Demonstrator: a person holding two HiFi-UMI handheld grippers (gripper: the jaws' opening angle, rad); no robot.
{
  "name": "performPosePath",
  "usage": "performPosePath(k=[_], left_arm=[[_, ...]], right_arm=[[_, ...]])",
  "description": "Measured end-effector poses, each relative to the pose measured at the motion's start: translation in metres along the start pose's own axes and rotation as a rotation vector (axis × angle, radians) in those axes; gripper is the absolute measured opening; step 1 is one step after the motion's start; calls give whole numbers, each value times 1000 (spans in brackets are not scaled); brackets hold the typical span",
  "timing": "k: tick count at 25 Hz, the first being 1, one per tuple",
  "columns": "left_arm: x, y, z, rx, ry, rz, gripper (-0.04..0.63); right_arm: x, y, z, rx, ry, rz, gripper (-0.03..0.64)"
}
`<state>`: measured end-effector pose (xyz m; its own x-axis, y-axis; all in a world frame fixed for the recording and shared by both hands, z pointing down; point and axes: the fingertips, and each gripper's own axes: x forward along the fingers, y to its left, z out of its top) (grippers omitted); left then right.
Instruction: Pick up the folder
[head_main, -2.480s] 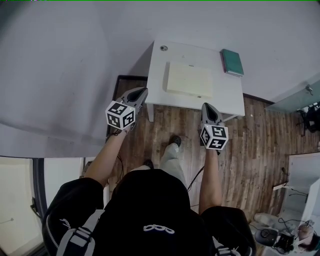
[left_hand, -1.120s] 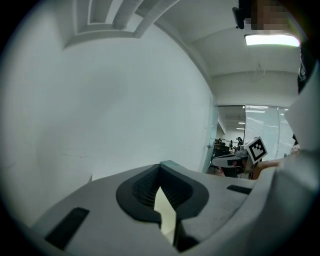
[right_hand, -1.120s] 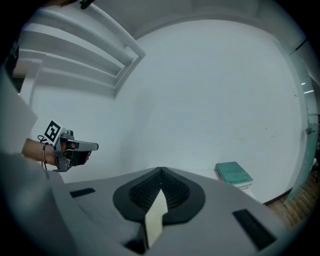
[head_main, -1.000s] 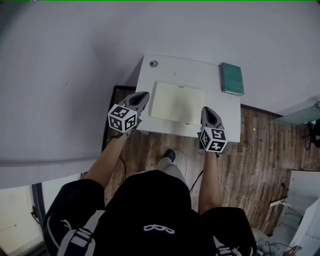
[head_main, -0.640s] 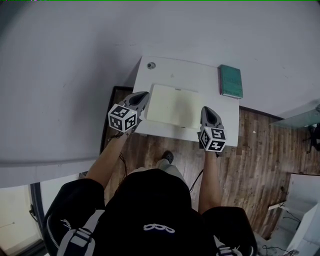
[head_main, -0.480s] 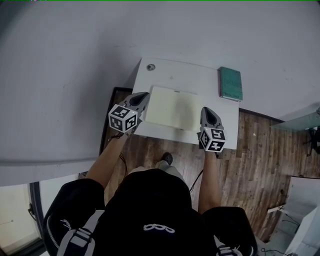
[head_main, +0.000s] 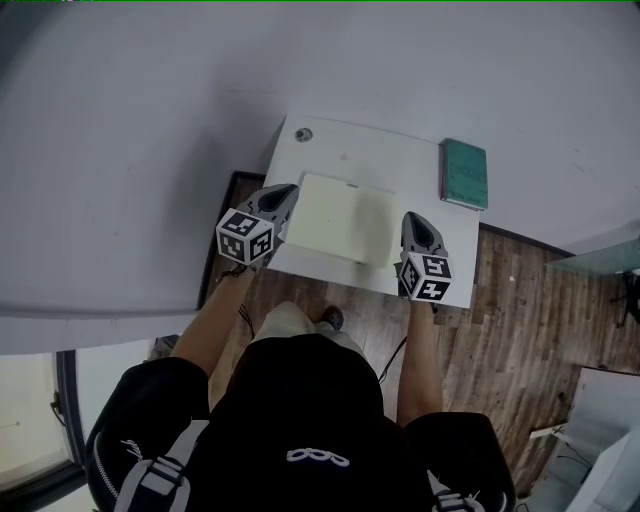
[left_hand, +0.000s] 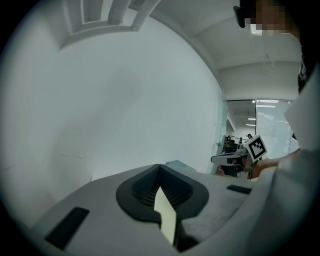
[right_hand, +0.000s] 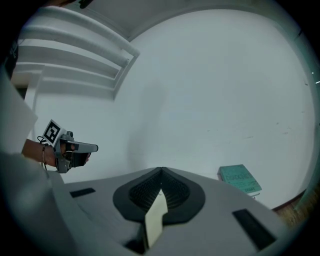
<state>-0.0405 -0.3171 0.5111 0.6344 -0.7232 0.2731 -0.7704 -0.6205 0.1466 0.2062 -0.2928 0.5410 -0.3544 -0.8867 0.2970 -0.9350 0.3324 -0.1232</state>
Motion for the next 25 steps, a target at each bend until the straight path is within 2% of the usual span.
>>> performPosePath(k=[12, 25], left_arm=[[-4, 2, -16, -21, 17, 48, 21], [8, 16, -29, -42, 41, 64, 21]], right_arm=[[1, 3, -4, -5, 6, 33, 23], [16, 1, -19, -10, 52, 31, 23]])
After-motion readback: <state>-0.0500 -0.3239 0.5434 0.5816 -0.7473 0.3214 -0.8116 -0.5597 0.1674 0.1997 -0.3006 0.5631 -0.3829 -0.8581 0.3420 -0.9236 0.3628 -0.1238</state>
